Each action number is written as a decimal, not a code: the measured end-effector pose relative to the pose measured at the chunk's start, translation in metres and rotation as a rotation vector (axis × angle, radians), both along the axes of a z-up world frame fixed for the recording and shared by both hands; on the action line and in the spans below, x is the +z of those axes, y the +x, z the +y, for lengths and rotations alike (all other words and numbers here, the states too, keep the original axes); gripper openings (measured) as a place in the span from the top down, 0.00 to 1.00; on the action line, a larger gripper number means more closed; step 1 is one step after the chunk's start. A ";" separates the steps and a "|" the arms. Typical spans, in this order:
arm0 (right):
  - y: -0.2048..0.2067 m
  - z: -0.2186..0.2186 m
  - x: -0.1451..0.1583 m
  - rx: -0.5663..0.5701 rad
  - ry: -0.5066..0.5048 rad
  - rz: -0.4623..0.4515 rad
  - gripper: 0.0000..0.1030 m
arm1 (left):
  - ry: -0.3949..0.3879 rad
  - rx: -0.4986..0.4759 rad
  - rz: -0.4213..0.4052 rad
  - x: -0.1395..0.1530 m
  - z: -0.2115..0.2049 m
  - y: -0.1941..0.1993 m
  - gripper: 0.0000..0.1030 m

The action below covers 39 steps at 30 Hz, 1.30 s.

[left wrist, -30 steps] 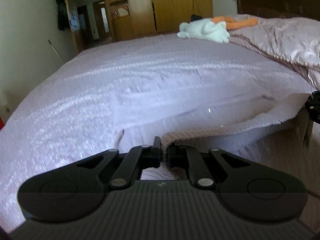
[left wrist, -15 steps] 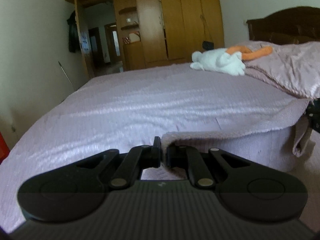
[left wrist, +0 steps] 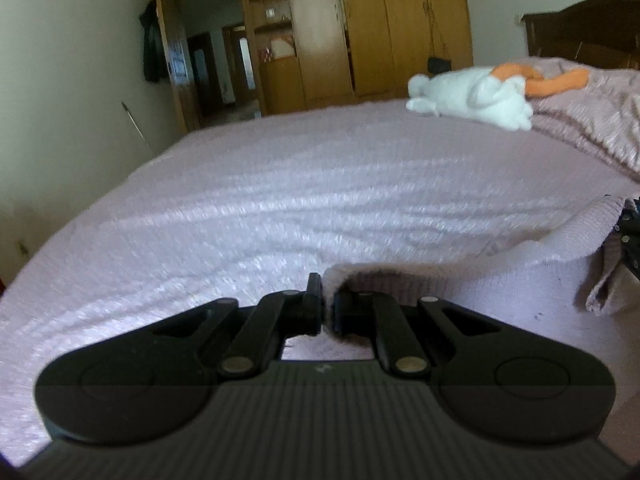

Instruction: Fold small clothes

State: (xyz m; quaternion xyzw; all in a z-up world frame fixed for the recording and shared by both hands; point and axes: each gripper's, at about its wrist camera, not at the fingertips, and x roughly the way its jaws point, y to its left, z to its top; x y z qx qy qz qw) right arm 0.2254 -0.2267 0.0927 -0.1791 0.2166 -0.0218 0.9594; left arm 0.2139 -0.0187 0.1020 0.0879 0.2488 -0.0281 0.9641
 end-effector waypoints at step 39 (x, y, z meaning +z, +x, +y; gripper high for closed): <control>-0.050 -0.056 -0.032 0.170 0.161 0.184 0.35 | 0.080 -0.204 0.096 -0.035 -0.008 -0.033 0.32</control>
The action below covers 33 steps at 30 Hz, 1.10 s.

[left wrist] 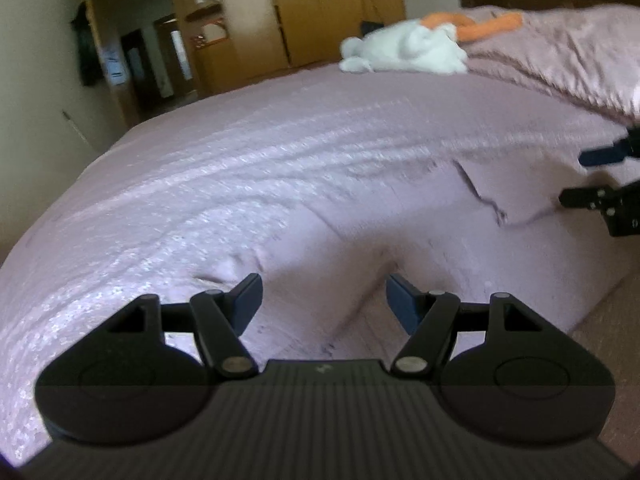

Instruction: Fold small clothes

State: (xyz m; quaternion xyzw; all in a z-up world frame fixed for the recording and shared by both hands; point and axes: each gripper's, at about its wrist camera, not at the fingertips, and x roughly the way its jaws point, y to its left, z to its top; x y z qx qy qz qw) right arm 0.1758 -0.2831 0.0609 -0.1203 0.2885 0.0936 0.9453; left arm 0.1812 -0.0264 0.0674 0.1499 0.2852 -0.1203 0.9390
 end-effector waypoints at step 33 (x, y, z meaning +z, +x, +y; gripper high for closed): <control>0.090 -0.098 -0.022 -0.383 0.389 0.116 0.91 | -0.143 0.338 0.040 -0.011 0.092 0.077 0.88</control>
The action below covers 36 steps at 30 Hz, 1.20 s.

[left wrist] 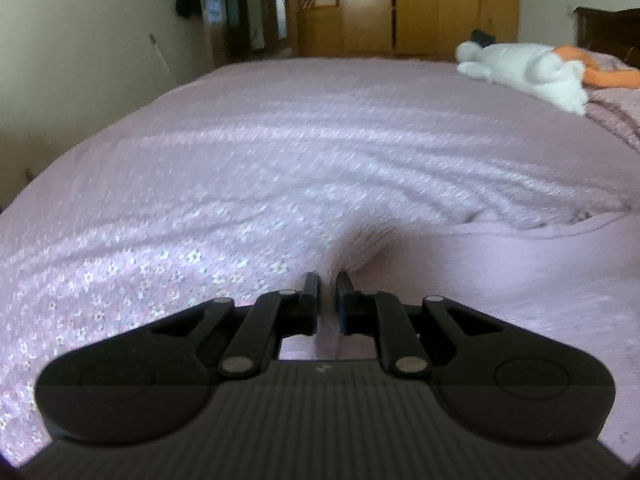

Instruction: Fold small clothes

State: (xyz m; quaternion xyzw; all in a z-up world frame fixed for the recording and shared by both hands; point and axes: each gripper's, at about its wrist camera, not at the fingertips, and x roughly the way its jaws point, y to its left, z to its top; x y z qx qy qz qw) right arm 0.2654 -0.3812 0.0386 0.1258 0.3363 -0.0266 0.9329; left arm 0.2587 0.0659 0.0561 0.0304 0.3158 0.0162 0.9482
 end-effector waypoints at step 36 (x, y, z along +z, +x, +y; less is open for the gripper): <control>-0.106 -0.036 -0.008 -0.060 0.449 -0.038 0.32 | -0.214 0.043 0.221 0.018 0.041 -0.072 0.42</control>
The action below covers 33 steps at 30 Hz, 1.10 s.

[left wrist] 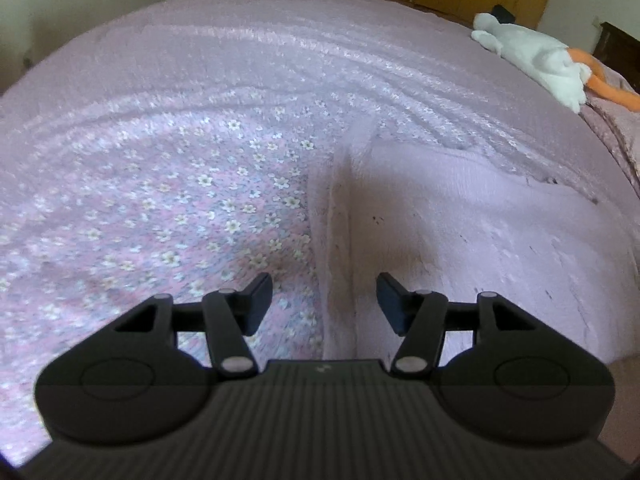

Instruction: Fold small clothes

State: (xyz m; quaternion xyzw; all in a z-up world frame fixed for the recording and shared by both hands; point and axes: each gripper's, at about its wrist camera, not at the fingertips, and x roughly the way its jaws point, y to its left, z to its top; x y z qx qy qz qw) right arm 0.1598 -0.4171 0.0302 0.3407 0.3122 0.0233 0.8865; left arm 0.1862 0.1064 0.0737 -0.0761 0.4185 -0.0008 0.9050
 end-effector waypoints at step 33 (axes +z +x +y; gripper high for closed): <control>0.023 0.003 -0.034 0.158 0.162 0.015 0.15 | 0.083 -0.036 0.053 -0.003 -0.033 -0.038 0.41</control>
